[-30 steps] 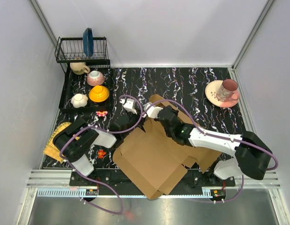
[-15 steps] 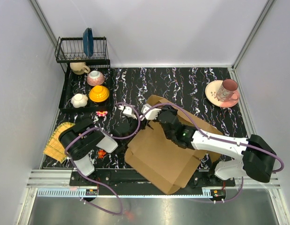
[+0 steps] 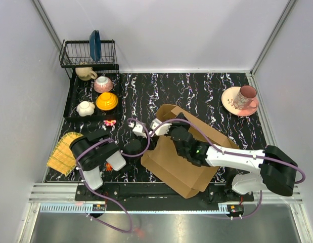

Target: Fold the paper box

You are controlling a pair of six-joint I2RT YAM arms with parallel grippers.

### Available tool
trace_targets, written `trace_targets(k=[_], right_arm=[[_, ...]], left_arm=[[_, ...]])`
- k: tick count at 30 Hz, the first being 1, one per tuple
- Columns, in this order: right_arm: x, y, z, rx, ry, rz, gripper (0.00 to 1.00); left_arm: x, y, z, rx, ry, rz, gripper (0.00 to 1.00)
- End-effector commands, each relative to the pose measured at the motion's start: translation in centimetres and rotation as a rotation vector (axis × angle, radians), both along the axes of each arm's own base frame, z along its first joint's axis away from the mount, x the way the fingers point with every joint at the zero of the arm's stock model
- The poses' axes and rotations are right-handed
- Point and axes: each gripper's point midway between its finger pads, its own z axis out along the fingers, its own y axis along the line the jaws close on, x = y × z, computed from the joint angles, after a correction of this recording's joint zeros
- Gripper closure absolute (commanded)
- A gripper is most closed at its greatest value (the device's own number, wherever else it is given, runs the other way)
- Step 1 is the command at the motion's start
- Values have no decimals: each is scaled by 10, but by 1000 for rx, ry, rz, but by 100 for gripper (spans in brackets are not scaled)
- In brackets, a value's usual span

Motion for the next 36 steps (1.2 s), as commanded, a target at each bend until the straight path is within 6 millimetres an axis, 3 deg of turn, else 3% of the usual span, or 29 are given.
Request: trace_targets(k=[1,3,8,16,25,29,31,36], right_arm=[[-6,2,0,63,-1,7,100],[-8,2,-10,66,20,8,100],[-7,-2,-27,105,71,-15,100],[-4,-7,-31,148,99,-35,100],[-5,-15,-30,175,106,-43,100],[-5,-16,-23,189,106,-37,100],[-5,-16,-21,200,107,-37,100],[-6,-15,-22,204,117,-31,100]], left_arm=[[11,-5,110,-291,-290,28,57],[9,-1,118,-295,-309,31,48],[5,13,125,-279,-339,59,43],[10,21,144,-260,-400,102,34],[49,15,154,-241,-420,135,23],[78,31,149,-251,-413,142,17],[90,32,156,-261,-436,110,17],[93,9,158,-253,-479,-63,18]])
